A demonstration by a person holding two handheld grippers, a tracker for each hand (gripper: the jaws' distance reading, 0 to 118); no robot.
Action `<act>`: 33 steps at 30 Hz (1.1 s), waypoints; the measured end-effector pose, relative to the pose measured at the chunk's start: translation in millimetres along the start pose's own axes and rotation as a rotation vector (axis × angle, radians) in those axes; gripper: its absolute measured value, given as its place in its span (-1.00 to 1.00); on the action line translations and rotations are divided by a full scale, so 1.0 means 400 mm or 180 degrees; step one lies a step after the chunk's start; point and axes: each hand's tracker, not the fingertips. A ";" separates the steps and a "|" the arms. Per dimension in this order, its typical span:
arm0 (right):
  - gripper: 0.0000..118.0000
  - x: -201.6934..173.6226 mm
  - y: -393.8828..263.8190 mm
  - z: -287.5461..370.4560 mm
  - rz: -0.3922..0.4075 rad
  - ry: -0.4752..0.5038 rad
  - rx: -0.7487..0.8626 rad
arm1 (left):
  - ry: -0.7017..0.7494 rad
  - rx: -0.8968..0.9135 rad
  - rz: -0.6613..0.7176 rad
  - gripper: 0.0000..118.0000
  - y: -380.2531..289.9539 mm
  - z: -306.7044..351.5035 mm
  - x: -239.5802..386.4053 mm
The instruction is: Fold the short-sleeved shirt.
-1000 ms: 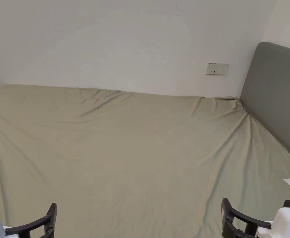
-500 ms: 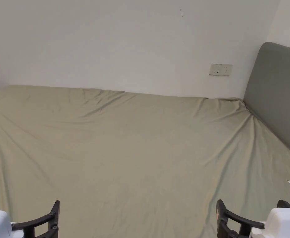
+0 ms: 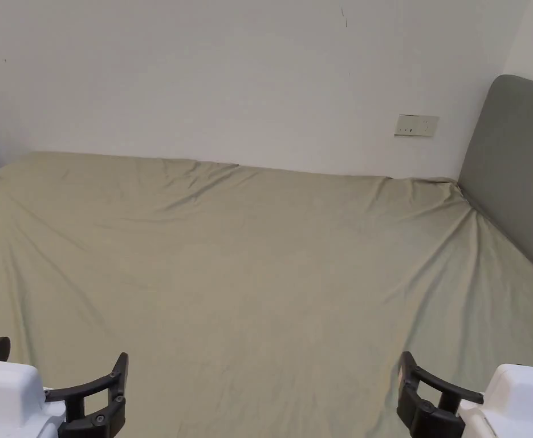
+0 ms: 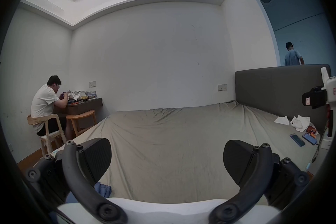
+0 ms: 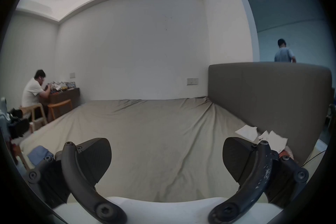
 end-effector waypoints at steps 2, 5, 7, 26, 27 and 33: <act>1.00 -0.014 -0.001 0.002 0.0172 -0.0140 0.0036 | 0.0004 -0.0003 -0.0026 1.00 0.000 0.002 0.003; 1.00 -0.007 0.007 -0.005 0.0004 0.0079 -0.0183 | 0.0001 -0.0017 0.0000 1.00 -0.001 0.002 0.001; 1.00 -0.003 0.004 -0.004 -0.0095 0.0127 -0.0130 | 0.0010 -0.0012 0.0021 1.00 0.000 0.004 0.001; 1.00 0.000 0.013 -0.007 0.0044 -0.0113 0.0011 | 0.0026 0.0021 -0.0035 1.00 0.010 0.014 0.000; 1.00 0.001 0.011 -0.007 0.0028 -0.0112 0.0013 | 0.0019 0.0022 -0.0029 1.00 0.010 0.015 0.000; 1.00 -0.001 0.010 -0.009 0.0044 -0.0116 -0.0003 | 0.0017 0.0012 -0.0047 1.00 0.008 0.012 0.001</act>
